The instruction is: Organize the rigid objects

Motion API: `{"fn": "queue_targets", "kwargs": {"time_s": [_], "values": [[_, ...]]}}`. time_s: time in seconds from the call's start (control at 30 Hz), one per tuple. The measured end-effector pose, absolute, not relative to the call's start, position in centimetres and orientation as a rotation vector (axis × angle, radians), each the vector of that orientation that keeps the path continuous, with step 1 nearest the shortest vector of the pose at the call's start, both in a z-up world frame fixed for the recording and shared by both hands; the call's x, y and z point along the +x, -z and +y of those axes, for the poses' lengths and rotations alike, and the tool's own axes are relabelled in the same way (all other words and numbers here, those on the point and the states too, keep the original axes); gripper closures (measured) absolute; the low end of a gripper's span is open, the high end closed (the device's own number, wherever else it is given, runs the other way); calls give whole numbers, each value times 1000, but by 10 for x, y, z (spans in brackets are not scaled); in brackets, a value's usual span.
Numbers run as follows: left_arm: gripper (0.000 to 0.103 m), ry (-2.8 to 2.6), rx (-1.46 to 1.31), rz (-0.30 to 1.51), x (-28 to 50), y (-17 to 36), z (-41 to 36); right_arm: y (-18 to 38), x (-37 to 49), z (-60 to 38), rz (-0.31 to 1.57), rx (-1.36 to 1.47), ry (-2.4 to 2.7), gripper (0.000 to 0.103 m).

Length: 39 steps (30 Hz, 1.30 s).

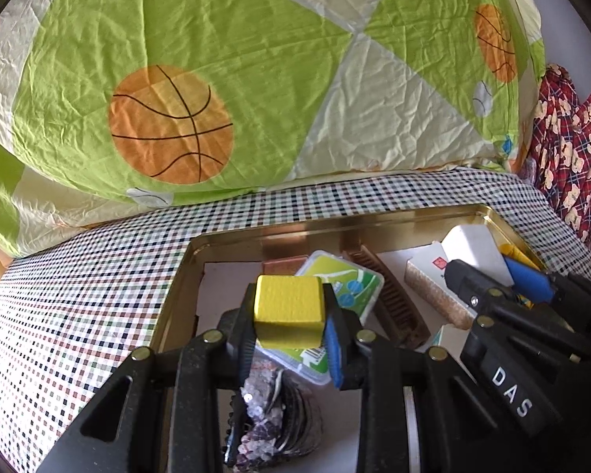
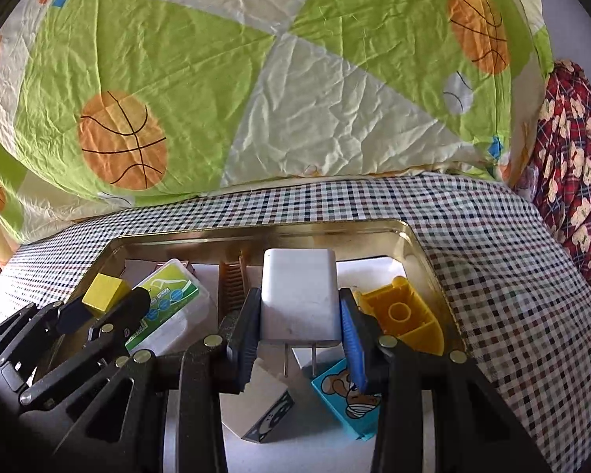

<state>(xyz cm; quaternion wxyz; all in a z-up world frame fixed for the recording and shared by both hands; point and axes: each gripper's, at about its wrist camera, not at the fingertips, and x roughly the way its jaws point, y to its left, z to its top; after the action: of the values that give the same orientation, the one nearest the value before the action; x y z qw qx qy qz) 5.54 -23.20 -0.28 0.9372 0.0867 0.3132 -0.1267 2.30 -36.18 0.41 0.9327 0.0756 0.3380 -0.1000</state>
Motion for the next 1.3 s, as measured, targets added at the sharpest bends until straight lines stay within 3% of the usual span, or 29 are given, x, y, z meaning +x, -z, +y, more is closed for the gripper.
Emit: {"fn": "queue_targets", "kwargs": {"time_s": [0.43, 0.47, 0.5, 0.57, 0.63, 0.67, 0.73, 1.3], "values": [[74, 197, 206, 675, 77, 4, -223, 1, 41, -349, 751, 182, 137, 62], [74, 192, 215, 684, 78, 5, -223, 1, 39, -351, 738, 202, 127, 56], [69, 191, 214, 693, 79, 6, -223, 0, 38, -354, 733, 220, 128, 49], [53, 172, 199, 704, 80, 6, -220, 0, 35, -361, 720, 267, 146, 45], [19, 166, 186, 727, 82, 5, -219, 1, 33, -368, 708, 339, 111, 34], [16, 163, 182, 726, 82, 4, -219, 0, 32, -370, 698, 356, 118, 26], [3, 189, 167, 732, 81, 3, -217, -1, 28, -372, 668, 362, 159, 20], [1, 297, 160, 752, 78, 7, -220, -9, 8, -362, 531, 207, 333, 15]]}}
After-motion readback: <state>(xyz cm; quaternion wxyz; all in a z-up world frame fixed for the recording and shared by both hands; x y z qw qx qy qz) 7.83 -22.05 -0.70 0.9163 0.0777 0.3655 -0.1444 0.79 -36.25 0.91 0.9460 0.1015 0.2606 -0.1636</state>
